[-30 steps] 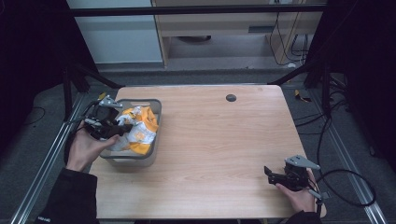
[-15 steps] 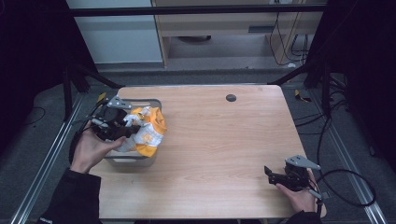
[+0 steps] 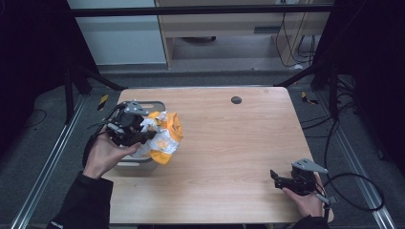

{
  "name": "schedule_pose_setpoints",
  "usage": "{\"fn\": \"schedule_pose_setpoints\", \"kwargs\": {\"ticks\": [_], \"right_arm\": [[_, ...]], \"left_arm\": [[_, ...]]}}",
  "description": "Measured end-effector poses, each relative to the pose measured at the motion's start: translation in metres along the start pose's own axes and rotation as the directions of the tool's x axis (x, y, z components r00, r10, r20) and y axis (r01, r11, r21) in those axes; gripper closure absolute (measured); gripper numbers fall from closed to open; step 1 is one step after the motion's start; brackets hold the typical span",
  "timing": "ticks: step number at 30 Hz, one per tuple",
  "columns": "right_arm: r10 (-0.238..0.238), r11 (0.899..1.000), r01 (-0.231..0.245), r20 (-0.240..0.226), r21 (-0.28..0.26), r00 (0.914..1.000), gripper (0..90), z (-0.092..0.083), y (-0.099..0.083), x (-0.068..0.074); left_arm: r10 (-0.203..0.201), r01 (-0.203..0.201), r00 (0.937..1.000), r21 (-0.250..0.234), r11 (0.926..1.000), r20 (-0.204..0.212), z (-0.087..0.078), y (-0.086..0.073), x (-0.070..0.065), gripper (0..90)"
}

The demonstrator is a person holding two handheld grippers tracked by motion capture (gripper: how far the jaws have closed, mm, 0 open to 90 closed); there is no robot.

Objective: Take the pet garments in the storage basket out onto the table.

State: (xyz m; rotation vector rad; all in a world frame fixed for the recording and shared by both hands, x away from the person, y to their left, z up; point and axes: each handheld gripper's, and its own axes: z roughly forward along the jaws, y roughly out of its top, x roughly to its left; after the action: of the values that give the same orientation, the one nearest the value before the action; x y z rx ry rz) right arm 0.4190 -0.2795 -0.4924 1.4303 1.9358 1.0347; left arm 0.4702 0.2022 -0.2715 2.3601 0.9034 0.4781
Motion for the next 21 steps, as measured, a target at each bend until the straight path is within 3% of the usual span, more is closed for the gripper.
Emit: {"fn": "schedule_pose_setpoints", "kwargs": {"ticks": [21], "right_arm": [[0.0, 1.0, 0.0, 0.003, -0.003, 1.0, 10.0, -0.001, 0.001, -0.001]], "left_arm": [[0.075, -0.076, 0.9951, 0.017, 0.997, 0.064, 0.024, 0.019, -0.031, 74.9]]}}
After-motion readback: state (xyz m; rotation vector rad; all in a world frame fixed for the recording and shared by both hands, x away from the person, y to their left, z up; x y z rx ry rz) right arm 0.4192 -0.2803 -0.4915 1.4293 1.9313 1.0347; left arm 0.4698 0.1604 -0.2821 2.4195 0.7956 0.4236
